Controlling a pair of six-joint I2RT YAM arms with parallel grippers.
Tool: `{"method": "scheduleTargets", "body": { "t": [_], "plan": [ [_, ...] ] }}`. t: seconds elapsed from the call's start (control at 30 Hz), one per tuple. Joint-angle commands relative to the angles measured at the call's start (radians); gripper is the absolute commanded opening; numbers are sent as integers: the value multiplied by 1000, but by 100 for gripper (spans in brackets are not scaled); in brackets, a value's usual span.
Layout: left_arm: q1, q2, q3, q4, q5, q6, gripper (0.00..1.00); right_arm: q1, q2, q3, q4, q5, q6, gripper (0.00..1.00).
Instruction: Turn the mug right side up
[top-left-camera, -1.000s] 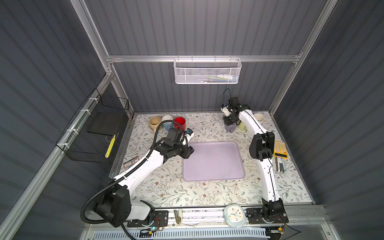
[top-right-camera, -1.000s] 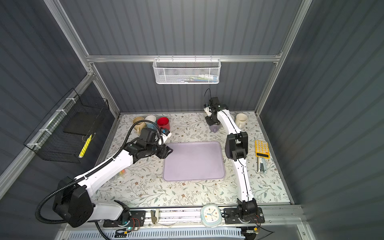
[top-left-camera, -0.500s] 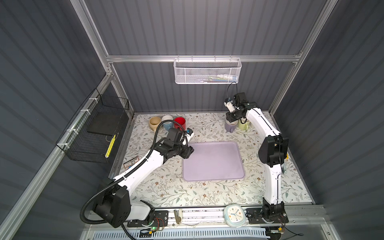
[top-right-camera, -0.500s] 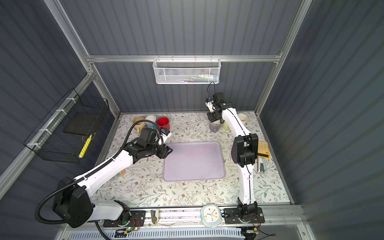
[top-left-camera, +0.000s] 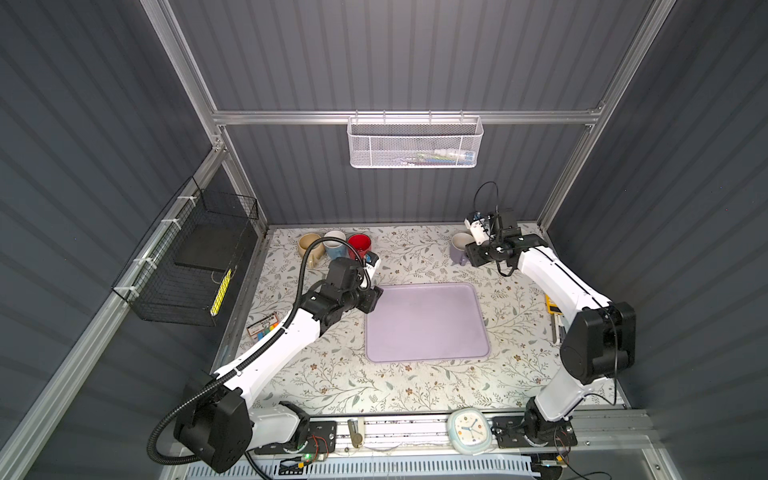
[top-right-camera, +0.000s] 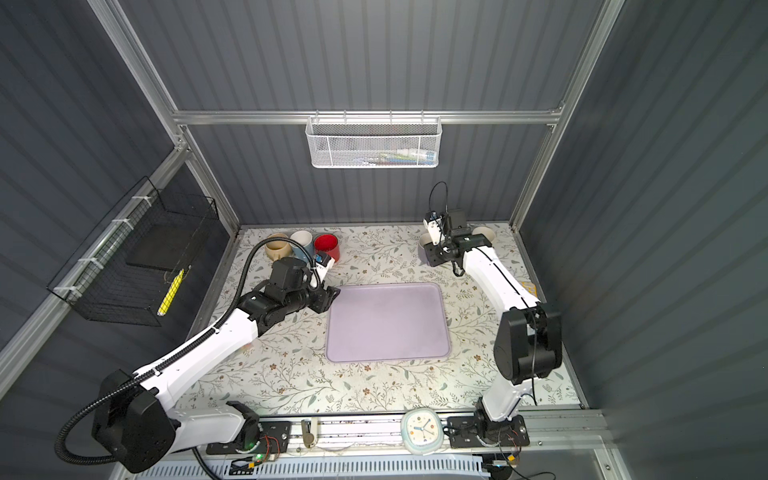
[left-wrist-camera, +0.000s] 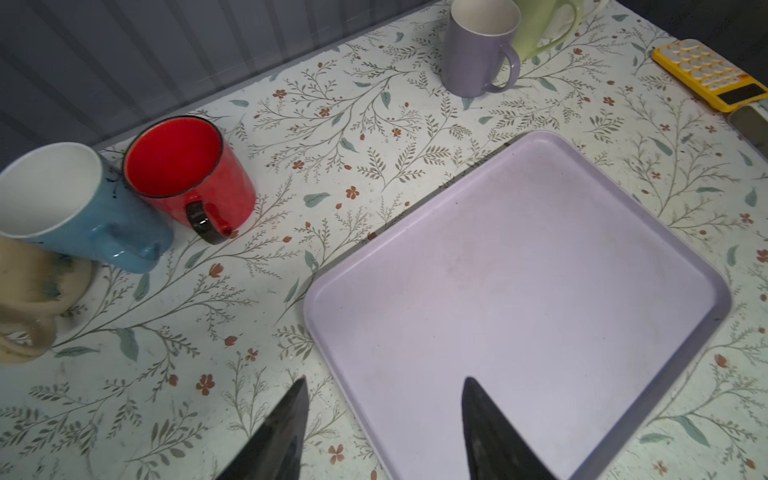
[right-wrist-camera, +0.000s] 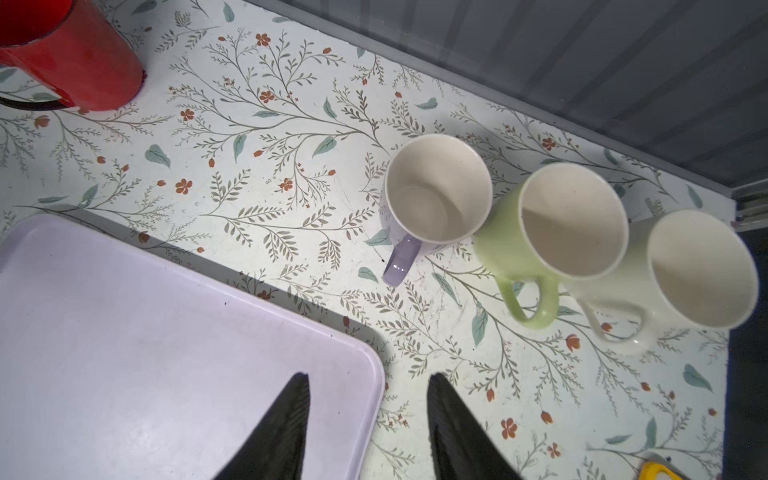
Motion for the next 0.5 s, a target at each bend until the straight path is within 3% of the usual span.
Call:
{"method": "scheduleTargets", "body": {
  "t": [0.0, 0.17, 0.3, 0.47],
  "plan": [
    [-1, -58, -22, 63, -107, -31, 59, -5, -86, -118, 110, 27, 46, 50],
    [-1, -113, -83, 167, -261, -83, 60, -10, -225, -313, 244, 62, 105, 55],
    [1, -150, -167, 277, -466, -145, 62, -13, -309, -445, 329, 59, 143, 62],
    [14, -150, -248, 368, -635, -186, 69, -27, -396, -553, 377, 84, 180, 73]
  ]
}}
